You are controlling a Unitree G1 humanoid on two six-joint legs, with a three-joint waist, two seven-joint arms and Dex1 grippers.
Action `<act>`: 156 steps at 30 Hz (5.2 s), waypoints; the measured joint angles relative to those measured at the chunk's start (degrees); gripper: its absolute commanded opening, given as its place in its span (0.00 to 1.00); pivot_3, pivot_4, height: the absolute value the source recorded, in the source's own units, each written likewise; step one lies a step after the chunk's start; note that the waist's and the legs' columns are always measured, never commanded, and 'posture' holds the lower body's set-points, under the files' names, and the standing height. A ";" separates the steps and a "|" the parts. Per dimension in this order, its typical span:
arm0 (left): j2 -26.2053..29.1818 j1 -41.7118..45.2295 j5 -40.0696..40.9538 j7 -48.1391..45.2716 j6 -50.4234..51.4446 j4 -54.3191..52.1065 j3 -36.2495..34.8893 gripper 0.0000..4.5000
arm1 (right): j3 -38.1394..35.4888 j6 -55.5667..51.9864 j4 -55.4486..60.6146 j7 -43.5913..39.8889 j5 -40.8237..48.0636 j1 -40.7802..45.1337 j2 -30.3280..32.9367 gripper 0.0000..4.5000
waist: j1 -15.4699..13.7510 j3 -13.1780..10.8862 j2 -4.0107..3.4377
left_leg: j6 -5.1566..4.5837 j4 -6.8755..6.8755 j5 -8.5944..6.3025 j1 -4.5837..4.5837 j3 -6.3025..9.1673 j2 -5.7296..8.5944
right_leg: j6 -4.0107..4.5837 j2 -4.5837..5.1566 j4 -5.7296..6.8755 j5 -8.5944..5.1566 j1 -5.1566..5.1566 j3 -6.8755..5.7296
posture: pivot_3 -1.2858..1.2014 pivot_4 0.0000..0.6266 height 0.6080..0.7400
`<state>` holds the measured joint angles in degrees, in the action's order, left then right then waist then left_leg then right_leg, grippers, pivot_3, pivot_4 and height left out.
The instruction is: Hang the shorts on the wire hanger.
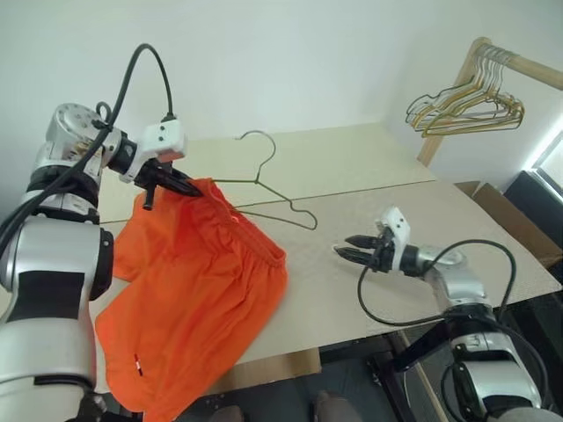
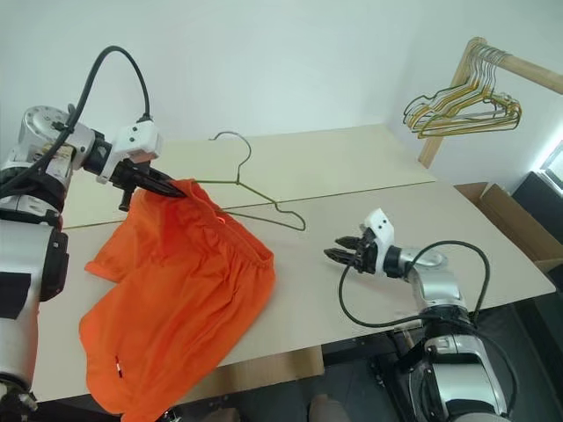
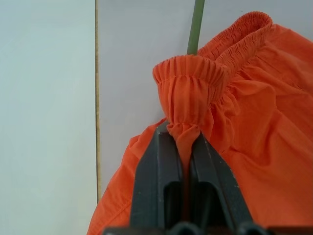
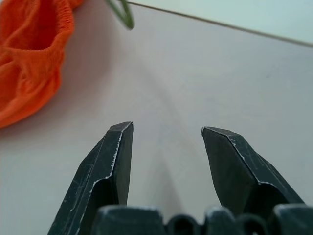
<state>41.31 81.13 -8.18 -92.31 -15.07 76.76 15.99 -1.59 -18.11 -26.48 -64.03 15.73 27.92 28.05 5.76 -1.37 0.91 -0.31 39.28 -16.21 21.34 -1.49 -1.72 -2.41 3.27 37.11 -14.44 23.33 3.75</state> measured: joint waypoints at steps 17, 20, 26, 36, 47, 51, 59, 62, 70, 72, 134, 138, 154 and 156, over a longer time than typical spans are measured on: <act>1.35 0.20 4.08 0.00 0.00 -1.59 0.94 0.00 | 8.56 -18.35 14.58 7.44 7.68 -5.41 -12.88 0.60 | -0.03 -0.03 0.04 | -0.01 0.05 -0.01 0.04 0.06 0.01 | -0.03 0.01 0.05 -0.01 0.04 0.02 | 0.50 0.00 1.00; 1.37 0.17 4.28 0.00 0.00 -1.64 0.98 0.00 | 10.18 -17.40 12.09 7.79 6.43 -3.80 -13.56 0.60 | -0.19 -0.03 0.05 | -0.01 0.07 -0.01 0.04 0.04 0.01 | -0.03 0.01 0.06 -0.01 0.04 0.00 | 0.51 0.00 1.00; 1.38 0.01 5.17 0.00 0.01 -1.67 0.99 0.00 | 9.82 -17.18 8.19 6.52 7.20 -1.26 -14.51 0.51 | -0.21 -0.03 0.06 | -0.02 0.08 -0.01 0.05 0.06 0.01 | -0.02 0.01 0.05 -0.01 0.04 0.00 | 0.51 0.00 1.00; 1.92 -0.48 6.02 0.00 0.00 -1.88 0.99 0.00 | 9.71 -19.62 5.29 7.08 8.04 0.98 -16.55 0.01 | -0.22 -0.03 0.06 | -0.02 0.10 -0.01 0.05 0.08 0.00 | -0.02 0.00 0.08 -0.01 0.04 -0.01 | 0.51 0.00 1.00; 4.34 -3.15 15.09 0.00 1.12 -7.84 7.10 0.00 | 3.80 -19.26 2.55 7.93 8.08 3.65 -9.47 0.01 | -0.91 -0.03 0.07 | -0.13 0.45 -0.08 0.24 0.12 -0.02 | -0.05 0.01 0.09 0.00 0.04 -0.07 | 0.52 0.00 1.00; 5.19 -5.21 21.18 0.00 1.40 -13.20 11.55 0.00 | 3.02 -18.68 -3.12 4.64 8.01 6.25 -3.98 0.01 | -1.47 -0.03 0.07 | -0.16 0.47 -0.09 0.27 0.07 -0.02 | -0.06 0.02 0.06 -0.01 0.04 -0.06 | 0.52 0.00 1.00; 8.94 -7.67 30.92 0.00 3.22 -19.83 17.96 0.00 | 2.69 -17.09 -8.28 -1.33 7.44 8.45 1.16 0.01 | -1.61 -0.03 0.07 | -0.17 0.50 -0.10 0.30 0.04 -0.04 | -0.06 -0.01 0.07 -0.01 0.08 -0.04 | 0.52 0.00 1.00; 9.68 -7.74 32.09 0.00 3.15 -19.93 19.26 0.00 | 2.79 -16.71 -9.00 -2.26 7.38 9.00 1.46 0.01 | -1.64 -0.03 0.07 | -0.17 0.52 -0.10 0.30 0.04 -0.03 | -0.06 -0.02 0.08 -0.01 0.08 -0.04 | 0.52 0.00 1.00; 10.51 -7.71 29.69 0.00 -0.12 -18.01 22.75 0.00 | 2.98 -15.43 -11.46 -2.49 6.50 10.30 1.49 0.01 | -1.78 -0.03 0.07 | -0.17 0.54 -0.10 0.32 0.01 -0.02 | -0.06 -0.01 0.05 -0.01 0.08 -0.04 | 0.52 0.00 1.00; 10.40 -7.66 27.40 0.00 -1.35 -16.23 22.82 0.00 | 3.02 -14.71 -11.76 -2.74 6.22 10.48 1.50 0.01 | -1.77 -0.03 0.07 | -0.17 0.54 -0.10 0.32 0.00 -0.02 | -0.06 -0.01 0.05 -0.01 0.08 -0.04 | 0.52 0.00 1.00; -4.01 -17.14 7.96 9.40 -5.84 -13.14 -9.60 0.00 | 16.74 14.43 20.82 11.77 -23.44 16.98 8.29 0.45 | -1.67 -0.02 0.08 | -0.15 0.69 -0.08 0.92 -0.09 0.02 | -0.07 0.04 0.62 0.00 0.79 0.01 | 0.51 0.00 1.00; -4.34 -17.14 8.51 8.78 -5.93 -13.46 -10.59 0.00 | 16.58 13.47 20.64 9.60 -21.68 16.97 8.22 0.45 | -1.67 -0.02 0.08 | -0.15 0.69 -0.08 0.92 -0.08 0.02 | -0.07 0.04 0.61 0.01 0.79 0.01 | 0.51 0.00 1.00; -5.94 -18.97 12.80 3.25 -8.20 -16.24 -12.97 0.00 | 13.45 -1.35 19.52 2.27 -9.99 18.40 6.96 0.36 | -1.64 -0.02 0.08 | -0.15 0.70 -0.08 0.90 -0.07 0.01 | -0.06 0.04 0.64 0.01 0.77 0.01 | 0.51 0.00 1.00; -6.20 -18.99 12.86 2.97 -8.44 -16.27 -13.19 0.00 | 13.43 -2.89 19.63 1.66 -9.49 18.45 6.96 0.24 | -1.64 -0.02 0.08 | -0.15 0.71 -0.08 0.90 -0.07 0.01 | -0.06 0.04 0.64 0.01 0.78 0.01 | 0.50 0.00 1.00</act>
<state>35.12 62.14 4.67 -89.34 -23.51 60.50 2.80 11.84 -21.00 -6.85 -62.36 6.24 46.37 35.01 4.11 -1.38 0.99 -0.46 39.99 -16.29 22.25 -1.57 -1.70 -2.47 3.31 37.76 -14.43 24.11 3.75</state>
